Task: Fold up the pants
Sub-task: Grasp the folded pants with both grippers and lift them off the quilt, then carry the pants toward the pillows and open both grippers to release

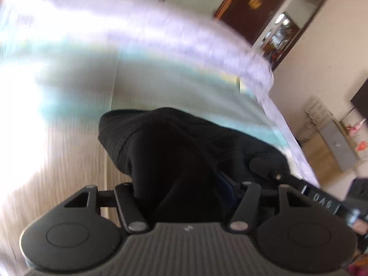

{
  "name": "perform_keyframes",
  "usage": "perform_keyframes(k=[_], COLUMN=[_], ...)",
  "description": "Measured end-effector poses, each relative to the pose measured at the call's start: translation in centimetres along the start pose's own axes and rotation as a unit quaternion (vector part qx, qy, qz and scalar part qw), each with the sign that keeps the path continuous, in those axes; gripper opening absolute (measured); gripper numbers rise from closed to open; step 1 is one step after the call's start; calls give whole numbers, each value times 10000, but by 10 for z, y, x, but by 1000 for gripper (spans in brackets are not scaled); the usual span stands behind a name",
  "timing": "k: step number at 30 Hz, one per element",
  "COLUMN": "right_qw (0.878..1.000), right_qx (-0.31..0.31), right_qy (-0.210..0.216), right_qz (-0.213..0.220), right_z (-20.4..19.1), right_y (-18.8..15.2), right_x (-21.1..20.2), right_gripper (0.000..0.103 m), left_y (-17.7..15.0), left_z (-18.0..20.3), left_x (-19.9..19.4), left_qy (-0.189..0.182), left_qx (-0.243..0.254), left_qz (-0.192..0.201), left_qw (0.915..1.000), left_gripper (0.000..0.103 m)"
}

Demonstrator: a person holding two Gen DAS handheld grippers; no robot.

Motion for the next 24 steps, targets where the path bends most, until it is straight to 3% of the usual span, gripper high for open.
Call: perform_keyframes(k=[2, 6, 7, 8, 10, 11, 12, 15, 16, 17, 21, 22, 24], right_qw=[9991, 9965, 9965, 9965, 9956, 9925, 9859, 9877, 9854, 9854, 9875, 9880, 9875], right_qx=[-249, -404, -303, -303, -39, 65, 39, 647, 841, 841, 547, 376, 283], right_qy=[-62, -306, -555, -555, -924, -1218, -1671, -1426, -1476, -1476, -1467, -1494, -1549], right_qz=[329, 661, 555, 555, 150, -103, -87, 16, 95, 95, 202, 128, 113], right_z=[-2, 17, 42, 42, 73, 84, 92, 109, 103, 103, 67, 44, 32], right_y=[40, 86, 86, 86, 68, 57, 45, 33, 34, 34, 14, -2, -11], right_x=[24, 80, 116, 116, 153, 170, 177, 159, 134, 134, 66, 33, 17], right_gripper=[32, 32, 33, 34, 40, 48, 69, 71, 71, 71, 71, 71, 72], left_y=[38, 76, 76, 75, 62, 52, 43, 33, 30, 26, -10, -23, -47], left_z=[4, -8, -14, -21, -36, -44, -47, -41, -38, -34, -1, 11, 28], left_x=[20, 87, 107, 130, 165, 176, 174, 149, 134, 120, 51, 34, 5], left_qy=[245, 602, 801, 1017, 1348, 1424, 1375, 1230, 1274, 1300, 1504, 1632, 1942], left_qx=[254, 408, 449, 427, 219, 95, -34, -90, -129, -142, 22, 109, 264], left_qz=[294, 296, 240, 73, -343, -411, -248, -107, -33, 20, 119, 116, 95], left_qw=[9989, 9969, 9955, 9939, 9900, 9889, 9902, 9923, 9918, 9914, 9886, 9865, 9806], left_gripper=[58, 65, 65, 65, 66, 76, 79, 79, 78, 78, 78, 79, 81])
Point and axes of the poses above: each gripper's, at about its wrist camera, not at the fingertips, and x roughly the way its jaws point, z to its right, y to its top, the point moved 2 cm from there along x, roughly the way its jaws point, and after that the axes turned 5 degrees about -z, right-handed, at the moved point
